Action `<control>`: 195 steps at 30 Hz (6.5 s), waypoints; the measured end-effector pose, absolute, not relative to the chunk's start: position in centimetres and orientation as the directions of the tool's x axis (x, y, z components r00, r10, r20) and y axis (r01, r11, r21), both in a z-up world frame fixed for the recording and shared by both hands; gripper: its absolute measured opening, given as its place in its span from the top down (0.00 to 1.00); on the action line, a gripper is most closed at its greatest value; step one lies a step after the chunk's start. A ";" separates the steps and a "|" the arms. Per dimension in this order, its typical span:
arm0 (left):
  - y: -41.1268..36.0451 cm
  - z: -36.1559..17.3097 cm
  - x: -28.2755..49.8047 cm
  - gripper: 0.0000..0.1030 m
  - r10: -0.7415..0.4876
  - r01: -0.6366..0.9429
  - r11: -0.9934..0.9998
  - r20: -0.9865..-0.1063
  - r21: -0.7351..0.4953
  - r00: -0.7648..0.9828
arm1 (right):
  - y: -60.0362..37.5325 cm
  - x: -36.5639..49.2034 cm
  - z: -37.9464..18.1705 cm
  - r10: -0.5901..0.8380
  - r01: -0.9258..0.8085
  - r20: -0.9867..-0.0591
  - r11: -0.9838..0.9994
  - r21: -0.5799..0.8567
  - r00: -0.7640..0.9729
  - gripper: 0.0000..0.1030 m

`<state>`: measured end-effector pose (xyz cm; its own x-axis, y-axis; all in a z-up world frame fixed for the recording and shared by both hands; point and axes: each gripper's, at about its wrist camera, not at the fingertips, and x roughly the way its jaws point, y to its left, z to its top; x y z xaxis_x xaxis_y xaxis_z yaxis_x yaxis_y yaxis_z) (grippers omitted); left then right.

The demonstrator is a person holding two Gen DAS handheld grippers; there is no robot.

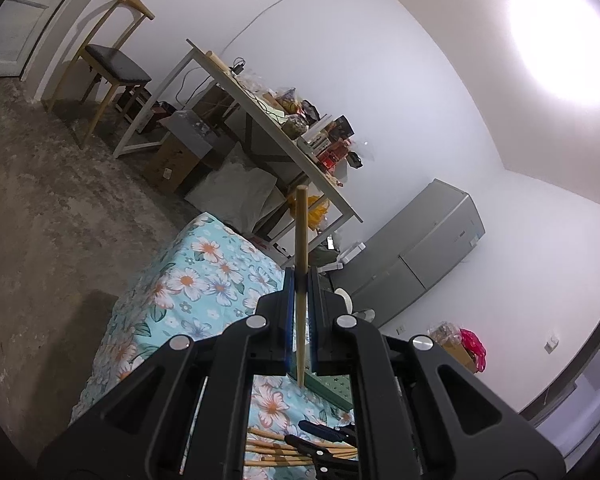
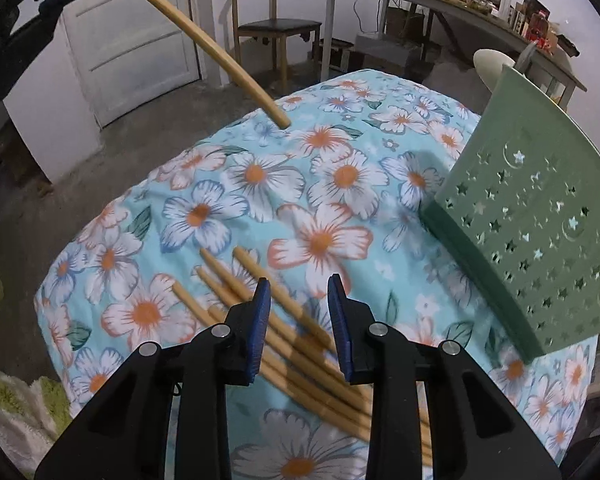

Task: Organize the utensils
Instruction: 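Hold the chopstick up with the left gripper while the right gripper grasps another chopstick, then lift the chopstick with the right gripper while the left gripper carries its chopstick over the holder, then lower the chopstick into the green holder and open the left gripper, then lower the chopstick into the green holder and open the right gripper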

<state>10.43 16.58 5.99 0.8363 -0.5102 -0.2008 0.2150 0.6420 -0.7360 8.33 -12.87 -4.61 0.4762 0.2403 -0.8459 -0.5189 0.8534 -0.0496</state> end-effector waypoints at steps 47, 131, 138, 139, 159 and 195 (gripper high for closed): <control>16.5 7.0 9.5 0.96 -0.466 0.207 0.647 -0.165 -0.734 0.869 | -21.0 4.4 3.5 0.212 -0.272 -0.621 0.962 -0.001 0.755 0.90; -7.3 10.6 19.4 0.64 -0.686 0.474 0.713 -0.373 -0.517 0.624 | -35.9 -4.7 12.1 0.191 -0.084 -0.223 0.906 0.415 0.956 0.94; -5.2 10.2 17.3 0.41 -0.698 0.480 0.702 -0.376 -0.526 0.610 | -35.4 -4.2 13.1 0.206 -0.109 -0.207 0.909 0.401 0.956 0.94; -4.8 10.2 17.1 0.38 -0.698 0.478 0.702 -0.377 -0.528 0.609 | -35.3 -4.1 13.5 0.209 -0.118 -0.198 0.913 0.391 0.958 0.94; 4.2 3.5 5.7 0.14 -0.471 0.329 0.881 -0.556 -0.340 0.685 | -30.0 8.2 22.3 0.244 -0.228 -0.141 0.966 0.119 0.959 0.94; 2.7 -0.6 5.2 0.08 -0.486 0.334 0.874 -0.619 -0.353 0.617 | -30.7 -1.8 7.4 0.254 -0.082 -0.493 0.936 0.343 0.832 0.18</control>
<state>5.20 2.68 -0.63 0.6168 -0.4860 -0.6192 0.3344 0.8739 -0.3528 -1.79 -30.70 7.37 0.8321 0.2537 -0.4931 -0.0817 0.9356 0.3435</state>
